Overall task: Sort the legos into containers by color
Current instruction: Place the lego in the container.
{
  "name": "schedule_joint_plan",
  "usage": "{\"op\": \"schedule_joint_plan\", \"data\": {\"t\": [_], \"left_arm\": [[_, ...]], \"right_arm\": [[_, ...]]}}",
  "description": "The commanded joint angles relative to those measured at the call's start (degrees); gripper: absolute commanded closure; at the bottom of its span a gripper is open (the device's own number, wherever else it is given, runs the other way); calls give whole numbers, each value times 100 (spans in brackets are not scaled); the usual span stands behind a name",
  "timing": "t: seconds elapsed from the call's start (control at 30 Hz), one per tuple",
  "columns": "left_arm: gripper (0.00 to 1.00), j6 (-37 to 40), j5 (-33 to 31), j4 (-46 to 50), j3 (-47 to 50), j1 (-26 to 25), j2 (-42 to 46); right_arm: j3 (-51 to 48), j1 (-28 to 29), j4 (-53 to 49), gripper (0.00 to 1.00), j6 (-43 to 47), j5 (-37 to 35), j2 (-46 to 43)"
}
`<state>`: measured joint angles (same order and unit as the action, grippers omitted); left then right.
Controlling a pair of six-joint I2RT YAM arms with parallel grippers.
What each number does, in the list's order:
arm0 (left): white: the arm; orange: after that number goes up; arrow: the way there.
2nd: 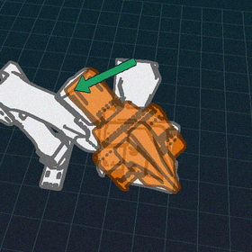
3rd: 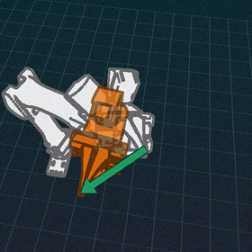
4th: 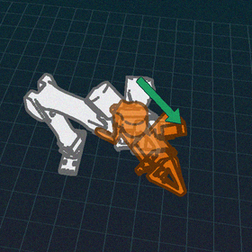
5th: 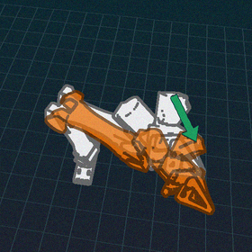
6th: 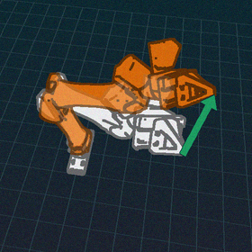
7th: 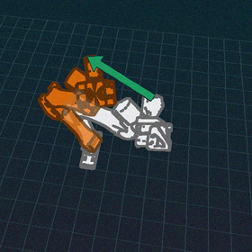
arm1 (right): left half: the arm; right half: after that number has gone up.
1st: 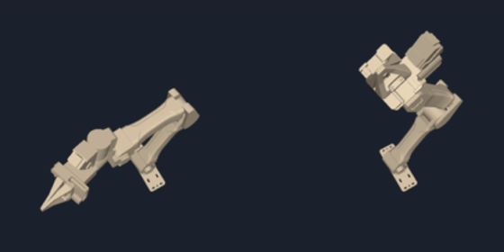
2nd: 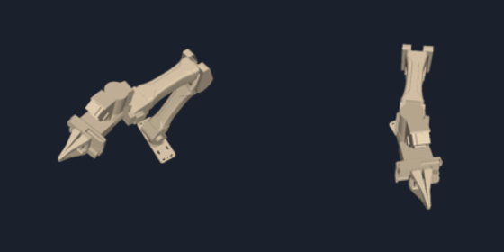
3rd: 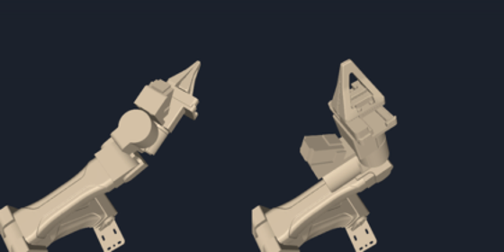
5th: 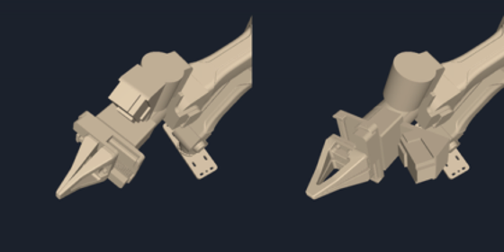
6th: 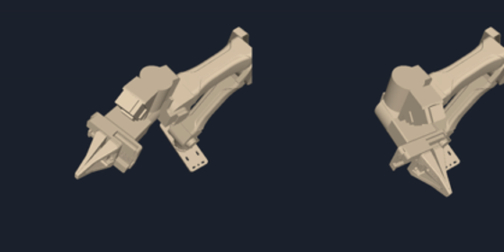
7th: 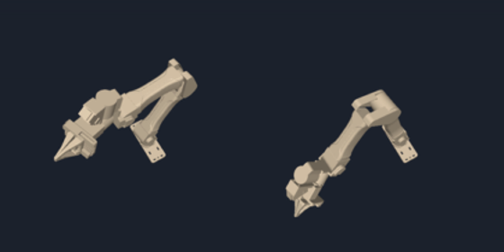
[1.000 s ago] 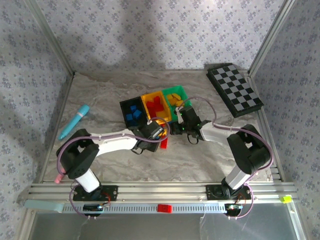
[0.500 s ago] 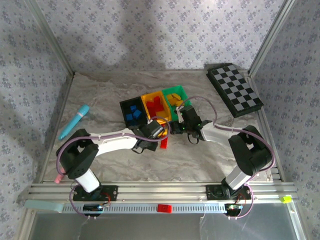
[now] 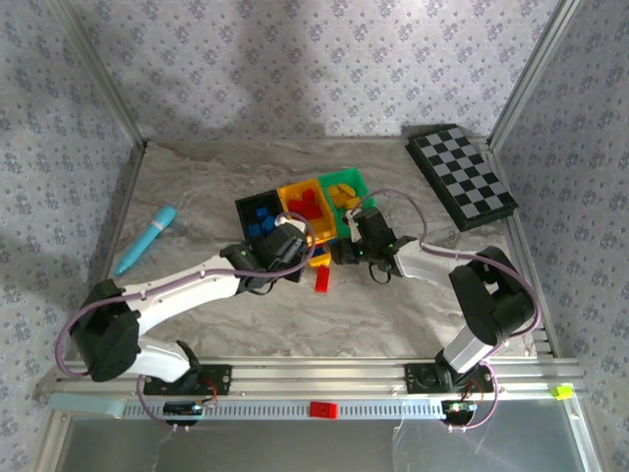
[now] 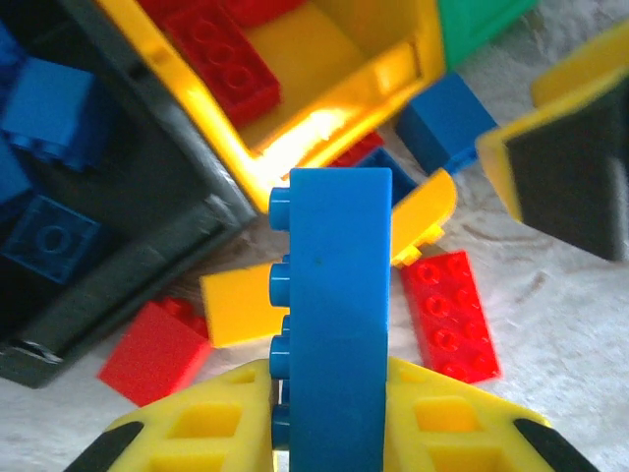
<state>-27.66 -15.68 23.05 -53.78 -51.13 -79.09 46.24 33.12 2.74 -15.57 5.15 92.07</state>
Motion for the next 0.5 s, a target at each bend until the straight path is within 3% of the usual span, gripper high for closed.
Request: {"op": "schedule_joint_plan", "data": {"t": [0.0,0.13,0.3,0.47], "left_arm": [[75,192,-220,368,-292,459,4],[76,244,-510,693,-640,938,-145],[76,354,-434,709,-945,1381,-519],[68,575,-405,869,-1378,1682,-1005]], "right_arm": [[76,36,-113,38,2,-57,34],[153,60,-195,38,30,-74,135],[179,117,-217,38,89,-189,150],[207,159,-222,38,99,-189,191]]}}
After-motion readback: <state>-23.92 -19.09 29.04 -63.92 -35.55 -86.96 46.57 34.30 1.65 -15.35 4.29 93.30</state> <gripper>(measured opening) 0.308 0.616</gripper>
